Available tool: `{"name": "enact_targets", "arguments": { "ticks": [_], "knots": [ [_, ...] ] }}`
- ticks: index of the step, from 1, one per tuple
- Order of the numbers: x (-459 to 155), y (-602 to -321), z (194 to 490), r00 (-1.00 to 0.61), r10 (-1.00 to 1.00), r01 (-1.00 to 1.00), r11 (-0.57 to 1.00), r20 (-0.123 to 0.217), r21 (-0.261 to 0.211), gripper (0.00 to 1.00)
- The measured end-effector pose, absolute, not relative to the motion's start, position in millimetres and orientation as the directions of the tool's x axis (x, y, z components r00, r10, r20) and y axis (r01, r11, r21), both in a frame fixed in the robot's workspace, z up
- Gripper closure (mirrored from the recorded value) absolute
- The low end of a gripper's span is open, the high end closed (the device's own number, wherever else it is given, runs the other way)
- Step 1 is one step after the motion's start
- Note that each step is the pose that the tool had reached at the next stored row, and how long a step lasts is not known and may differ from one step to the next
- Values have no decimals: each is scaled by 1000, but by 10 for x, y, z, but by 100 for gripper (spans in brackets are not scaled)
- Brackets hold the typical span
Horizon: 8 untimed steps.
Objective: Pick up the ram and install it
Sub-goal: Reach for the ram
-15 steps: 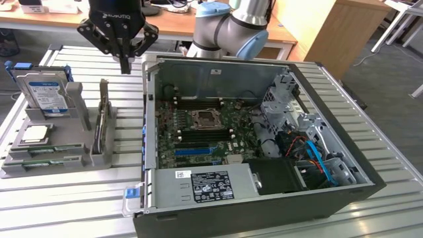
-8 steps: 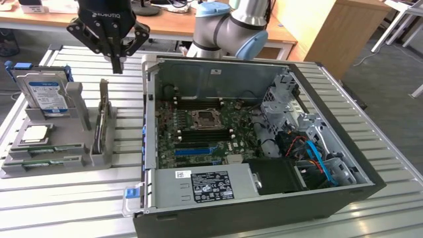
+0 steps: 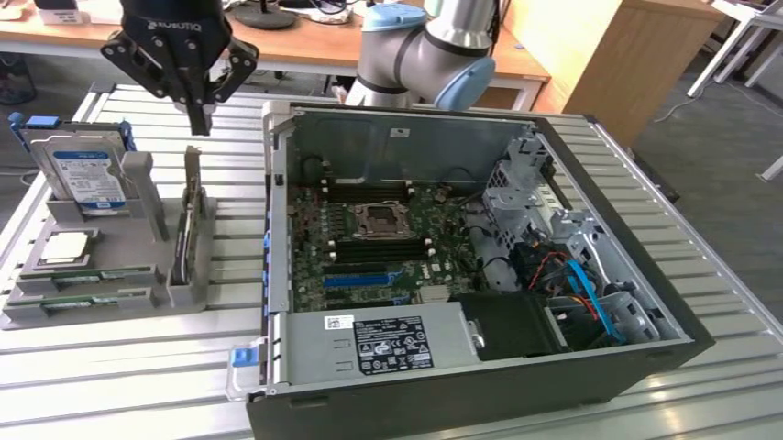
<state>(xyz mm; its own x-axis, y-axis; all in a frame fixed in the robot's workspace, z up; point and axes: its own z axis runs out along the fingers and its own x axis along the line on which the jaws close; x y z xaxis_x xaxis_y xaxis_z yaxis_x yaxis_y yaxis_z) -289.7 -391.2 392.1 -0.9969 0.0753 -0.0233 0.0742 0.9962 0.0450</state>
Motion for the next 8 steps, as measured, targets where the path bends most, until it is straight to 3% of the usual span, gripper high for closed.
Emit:
{"name": "enact_targets", "arguments": {
  "ticks": [8],
  "knots": [
    [-3069, -3907, 3919, -997, 75, 74, 996, -23, 45, 89]
  ]
}}
